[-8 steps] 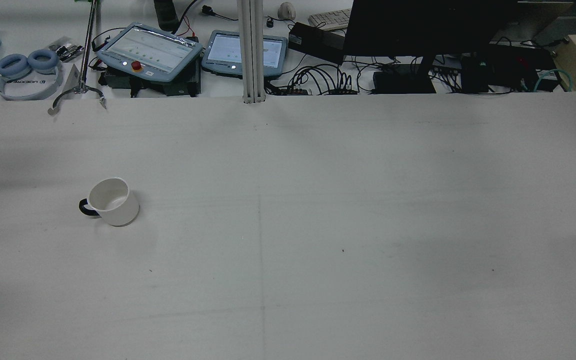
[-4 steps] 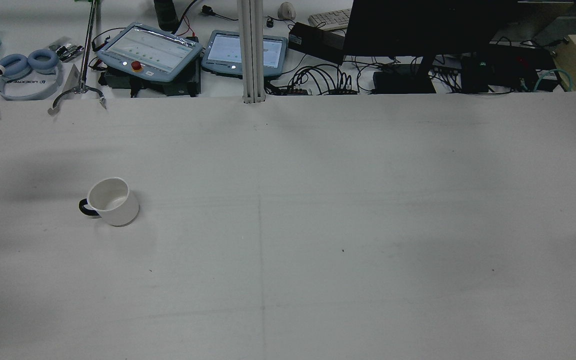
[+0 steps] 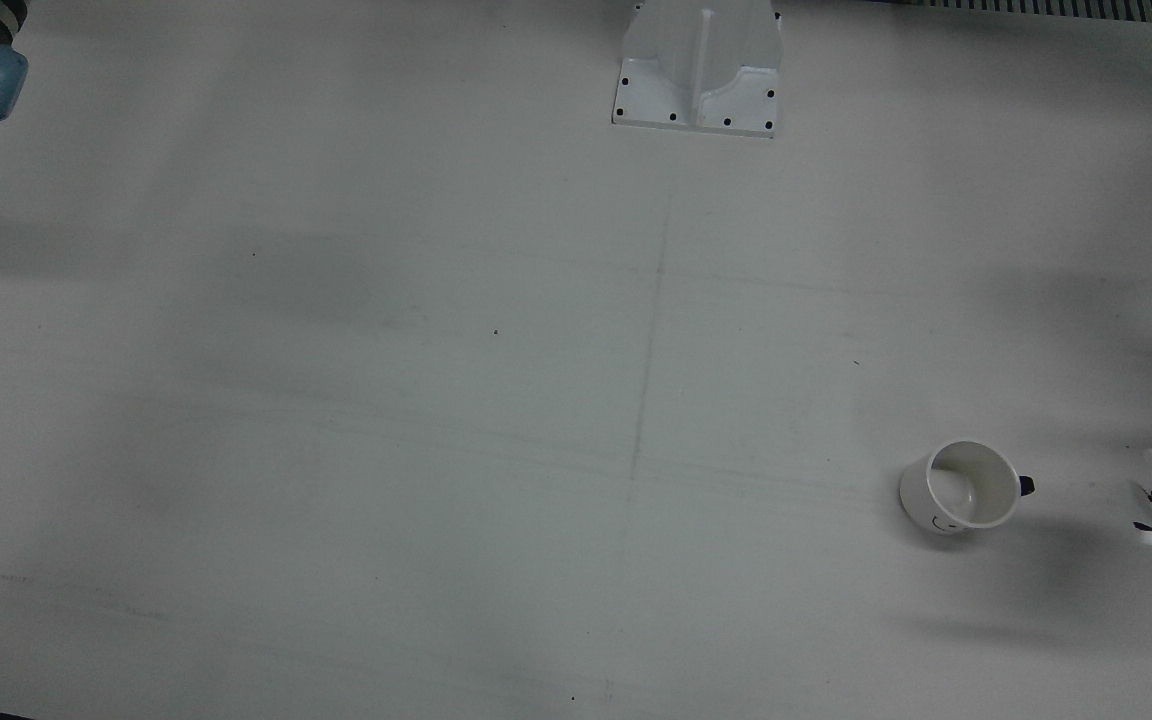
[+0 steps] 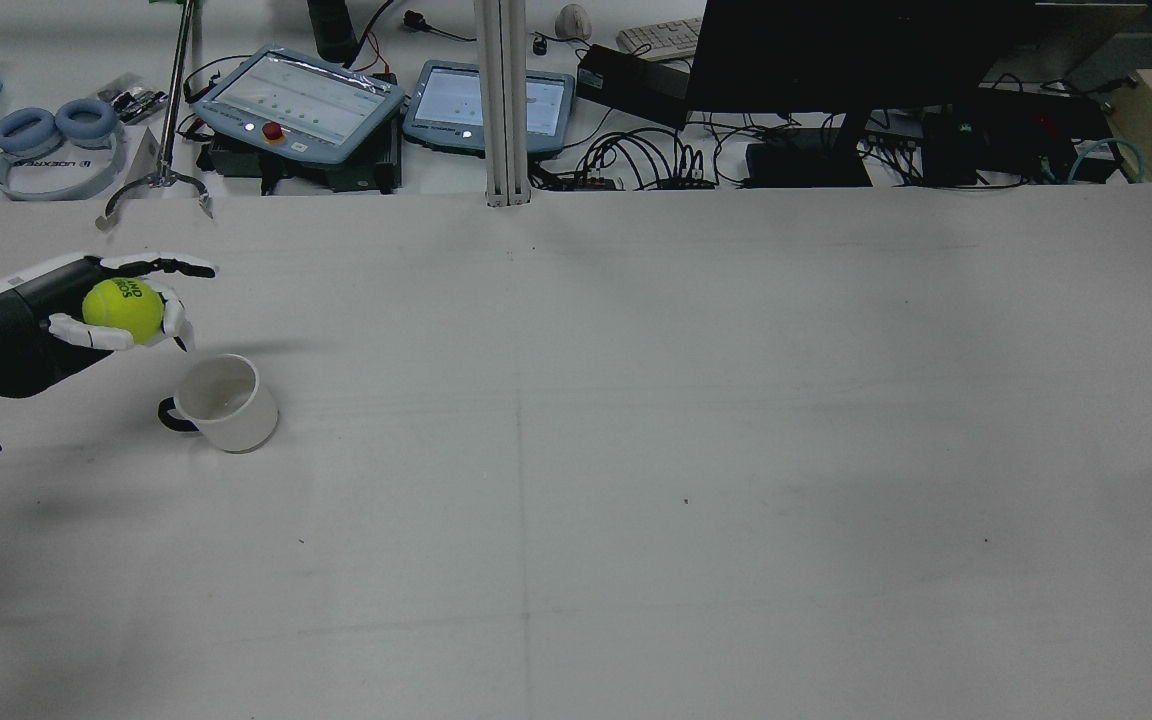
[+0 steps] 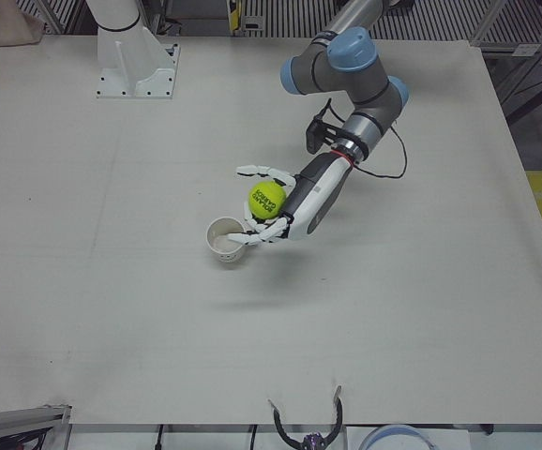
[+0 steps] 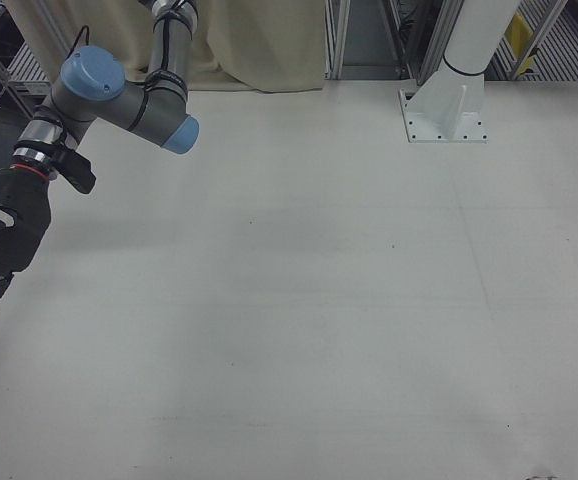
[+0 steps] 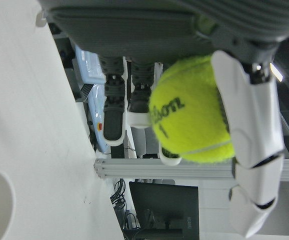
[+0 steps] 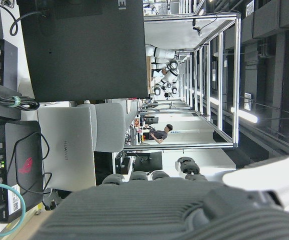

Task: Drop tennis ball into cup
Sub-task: 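Position the ball over the mug and open the left hand fingers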

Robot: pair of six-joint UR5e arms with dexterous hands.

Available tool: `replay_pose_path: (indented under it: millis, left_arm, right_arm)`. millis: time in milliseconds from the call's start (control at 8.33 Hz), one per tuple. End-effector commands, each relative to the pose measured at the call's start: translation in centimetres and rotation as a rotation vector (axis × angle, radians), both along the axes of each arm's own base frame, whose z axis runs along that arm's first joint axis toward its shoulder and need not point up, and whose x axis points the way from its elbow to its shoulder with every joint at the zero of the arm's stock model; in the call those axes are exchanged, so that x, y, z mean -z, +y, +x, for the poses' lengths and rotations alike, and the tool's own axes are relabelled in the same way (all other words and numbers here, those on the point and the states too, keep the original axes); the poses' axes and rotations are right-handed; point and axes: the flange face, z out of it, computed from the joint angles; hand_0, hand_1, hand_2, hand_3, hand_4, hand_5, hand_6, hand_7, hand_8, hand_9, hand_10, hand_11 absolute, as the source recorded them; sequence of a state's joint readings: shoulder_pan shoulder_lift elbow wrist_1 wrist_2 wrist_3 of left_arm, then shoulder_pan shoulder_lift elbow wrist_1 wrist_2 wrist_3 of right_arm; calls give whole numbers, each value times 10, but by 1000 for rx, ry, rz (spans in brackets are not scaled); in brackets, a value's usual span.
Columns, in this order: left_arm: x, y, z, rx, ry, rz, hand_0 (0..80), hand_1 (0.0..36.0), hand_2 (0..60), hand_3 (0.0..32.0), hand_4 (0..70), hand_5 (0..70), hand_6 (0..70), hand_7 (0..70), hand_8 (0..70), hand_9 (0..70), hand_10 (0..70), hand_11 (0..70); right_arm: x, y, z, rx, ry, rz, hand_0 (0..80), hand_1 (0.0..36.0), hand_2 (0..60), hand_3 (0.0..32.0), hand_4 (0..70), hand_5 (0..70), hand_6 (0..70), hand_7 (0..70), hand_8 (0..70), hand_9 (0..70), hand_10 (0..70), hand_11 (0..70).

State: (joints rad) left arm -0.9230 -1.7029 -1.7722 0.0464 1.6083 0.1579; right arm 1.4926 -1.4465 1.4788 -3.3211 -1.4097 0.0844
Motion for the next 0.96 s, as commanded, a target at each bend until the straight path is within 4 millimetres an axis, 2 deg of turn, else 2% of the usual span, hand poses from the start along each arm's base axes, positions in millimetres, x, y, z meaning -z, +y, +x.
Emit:
replay_pose_path:
  millis: [0,120,240,360,480,600,840]
  left_arm:
    - [2,-9,38,-42,4,4,473,56,157,0,261,228,700,700,517,674,294,426]
    - [0,-8,36,-39,12,20,475,64,155,0,255,212,700,700,488,634,268,393]
    - [-3,-7,35,-38,9,20,463,84,172,0,199,150,657,619,324,384,166,247]
    - [-3,-6,35,-40,11,23,456,96,157,0,146,103,397,203,139,119,72,112]
    - [-7,-4,33,-38,7,20,445,91,143,0,118,88,320,84,96,58,34,58]
    - [-9,-3,33,-40,7,20,426,88,128,0,92,68,226,53,68,42,15,30]
    - [-10,-3,33,-40,5,18,413,80,118,0,87,61,203,39,59,35,7,17]
  right_arm:
    - [0,0,0,0,0,0,0,0,0,0,0,0,0,0,0,0,0,0]
    - [0,0,0,0,0,0,0,0,0,0,0,0,0,0,0,0,0,0]
    - [0,0,0,0,0,0,0,0,0,0,0,0,0,0,0,0,0,0]
    - [0,0,0,0,0,0,0,0,0,0,0,0,0,0,0,0,0,0]
    - [0,0,0,0,0,0,0,0,0,0,0,0,0,0,0,0,0,0]
    - [0,0,0,0,0,0,0,0,0,0,0,0,0,0,0,0,0,0]
    - [0,0,0,0,0,0,0,0,0,0,0,0,0,0,0,0,0,0]
